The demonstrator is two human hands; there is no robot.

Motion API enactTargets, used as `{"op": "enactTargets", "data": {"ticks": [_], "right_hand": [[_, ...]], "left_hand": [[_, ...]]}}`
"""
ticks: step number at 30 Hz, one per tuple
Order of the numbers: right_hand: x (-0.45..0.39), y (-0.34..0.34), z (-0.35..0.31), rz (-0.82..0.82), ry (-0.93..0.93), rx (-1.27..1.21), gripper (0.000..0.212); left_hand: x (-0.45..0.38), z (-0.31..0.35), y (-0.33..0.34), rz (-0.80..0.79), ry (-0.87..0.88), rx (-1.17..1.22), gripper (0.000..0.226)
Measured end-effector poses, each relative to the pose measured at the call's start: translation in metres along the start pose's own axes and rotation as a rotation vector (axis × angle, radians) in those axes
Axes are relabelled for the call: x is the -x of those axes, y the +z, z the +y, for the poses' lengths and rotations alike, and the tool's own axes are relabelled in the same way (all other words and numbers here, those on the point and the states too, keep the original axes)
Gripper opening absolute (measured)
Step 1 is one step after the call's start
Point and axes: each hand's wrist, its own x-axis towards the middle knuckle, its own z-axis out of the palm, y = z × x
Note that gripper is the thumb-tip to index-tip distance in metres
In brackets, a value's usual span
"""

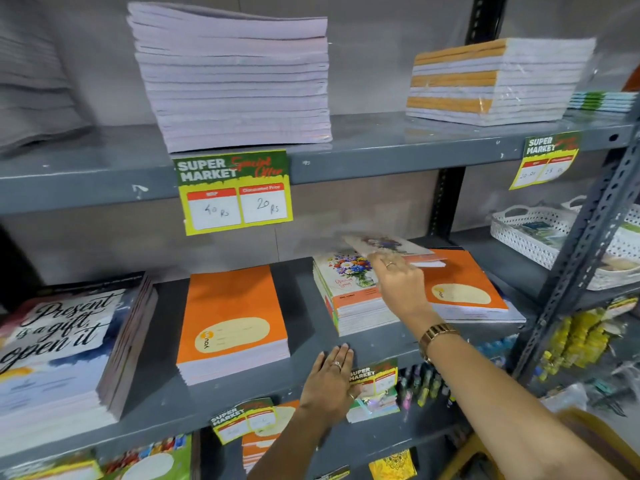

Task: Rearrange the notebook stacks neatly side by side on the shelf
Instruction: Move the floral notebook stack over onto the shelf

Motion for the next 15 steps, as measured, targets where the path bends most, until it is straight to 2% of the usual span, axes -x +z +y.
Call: {"op": "enactTargets", "data": {"ticks": [4,9,12,15], "right_hand": [[0.018,0.019,-0.026,-0.126,-0.085,-0.051,0.050],[0.028,0.034,-0.038,-0.366,-0.022,-0.094,0.060],[0.031,0.046,-0.033,-0.545,-0.050,-0.137,0.058],[0.031,0.045,-0.029,-0.587,0.014,-0.225,0.051]], "left_hand": [[0.010,-0.006,0.000,-0.002,-0.003,0.008,0.064],[0.014,-0.012,0.001,0.008,0.014,0.000,0.065],[0.014,-0.013,0.003,0.007,0.006,0.017,0.065],[0.012,-0.013,0.006,0.016,-0.003,0.016,0.065]]}}
